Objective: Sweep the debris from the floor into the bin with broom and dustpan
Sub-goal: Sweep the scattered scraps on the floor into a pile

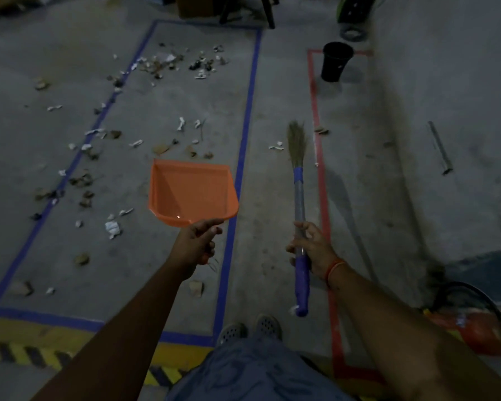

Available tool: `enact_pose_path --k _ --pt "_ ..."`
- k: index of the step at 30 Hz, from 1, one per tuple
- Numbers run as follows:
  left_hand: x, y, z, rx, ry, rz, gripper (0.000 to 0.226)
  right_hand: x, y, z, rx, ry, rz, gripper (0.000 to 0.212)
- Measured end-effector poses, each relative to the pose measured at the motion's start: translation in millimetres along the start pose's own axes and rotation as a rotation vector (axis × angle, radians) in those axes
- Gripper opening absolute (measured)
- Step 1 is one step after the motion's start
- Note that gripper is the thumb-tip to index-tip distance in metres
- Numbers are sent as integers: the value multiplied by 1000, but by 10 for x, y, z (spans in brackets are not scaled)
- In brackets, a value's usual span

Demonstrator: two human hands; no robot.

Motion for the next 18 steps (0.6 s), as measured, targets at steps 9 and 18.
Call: enact_pose_path --k 9,18 --pt "-277 -163 -216 127 -47 -21 25 606 -4 170 59 221 -107 32" --pt "-581 -346 -515 178 -81 -92 26 666 226 150 -203 179 239 64"
Point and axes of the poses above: each hand's wrist, its own z-axis towards the middle knuckle, its own y-axis out of the palm, x = y × z, the point moved 9 cm from there along z, towards the middle knuckle, and after that the axes turned 13 degrees about -x, right-handed, at the moved point
